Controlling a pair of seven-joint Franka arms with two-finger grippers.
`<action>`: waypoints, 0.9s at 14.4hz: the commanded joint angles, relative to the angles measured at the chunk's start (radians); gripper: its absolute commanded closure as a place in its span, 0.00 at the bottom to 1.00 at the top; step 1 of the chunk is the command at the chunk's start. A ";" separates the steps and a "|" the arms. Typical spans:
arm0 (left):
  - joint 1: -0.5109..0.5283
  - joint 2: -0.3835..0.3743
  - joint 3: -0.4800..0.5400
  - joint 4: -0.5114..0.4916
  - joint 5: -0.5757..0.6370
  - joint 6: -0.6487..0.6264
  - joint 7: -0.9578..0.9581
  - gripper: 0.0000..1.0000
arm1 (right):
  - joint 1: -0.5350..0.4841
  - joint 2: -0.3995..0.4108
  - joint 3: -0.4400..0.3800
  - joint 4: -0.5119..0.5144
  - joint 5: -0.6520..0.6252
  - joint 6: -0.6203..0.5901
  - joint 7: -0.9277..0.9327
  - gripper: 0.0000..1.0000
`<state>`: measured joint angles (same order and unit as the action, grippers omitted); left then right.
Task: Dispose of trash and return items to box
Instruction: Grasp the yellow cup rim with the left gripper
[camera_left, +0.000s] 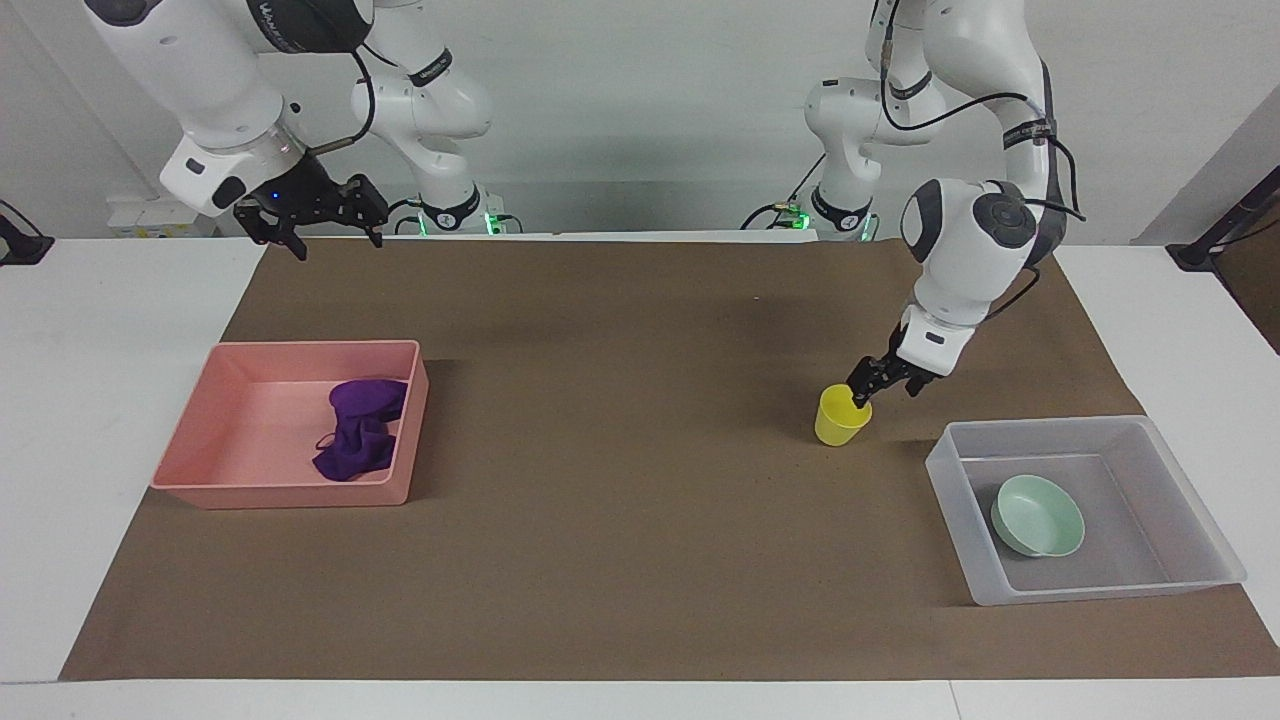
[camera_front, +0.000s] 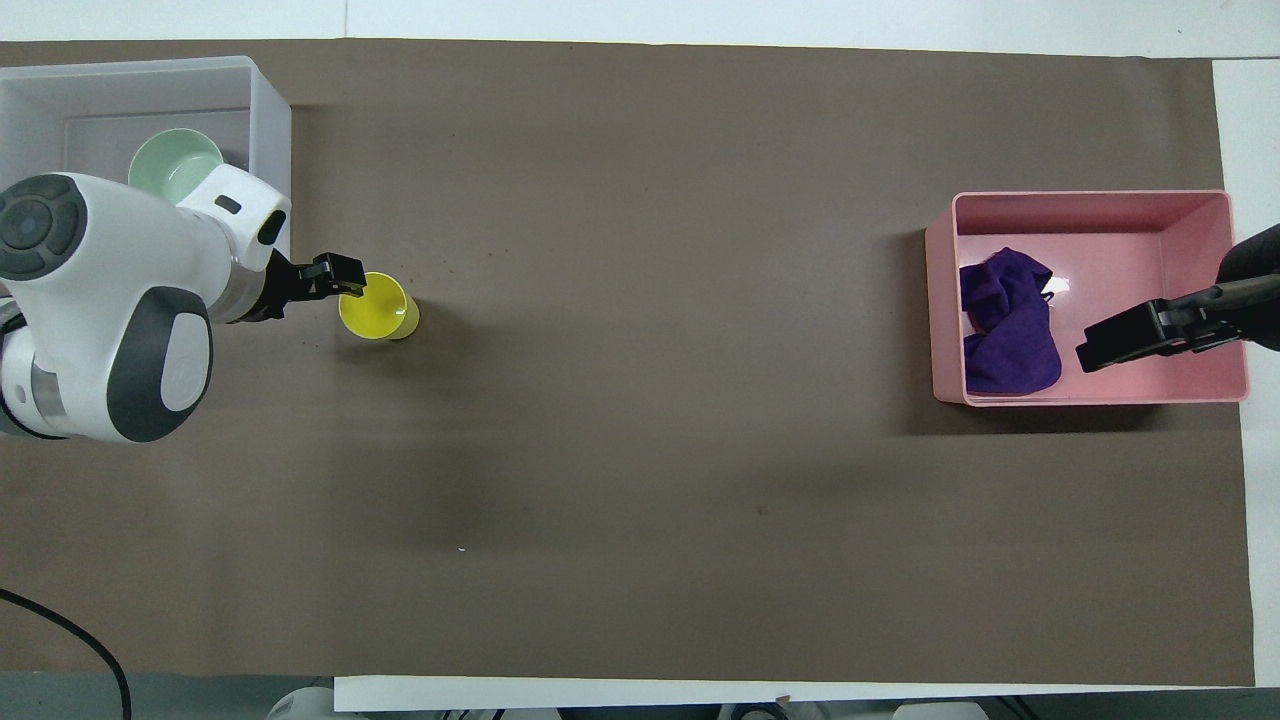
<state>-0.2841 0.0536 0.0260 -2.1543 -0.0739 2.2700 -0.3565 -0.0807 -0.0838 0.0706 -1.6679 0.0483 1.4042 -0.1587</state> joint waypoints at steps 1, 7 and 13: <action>-0.018 -0.029 0.011 -0.084 -0.006 0.081 -0.016 0.00 | -0.007 -0.016 0.008 -0.015 -0.018 0.012 -0.041 0.01; -0.024 -0.018 0.012 -0.111 -0.007 0.169 0.005 1.00 | -0.007 -0.016 0.008 -0.015 -0.033 0.027 -0.053 0.01; -0.029 -0.015 0.012 -0.108 -0.006 0.172 0.002 1.00 | -0.007 -0.016 0.008 -0.015 -0.033 0.027 -0.050 0.01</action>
<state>-0.2974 0.0501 0.0251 -2.2435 -0.0784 2.4239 -0.3590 -0.0807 -0.0839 0.0706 -1.6678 0.0294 1.4169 -0.1889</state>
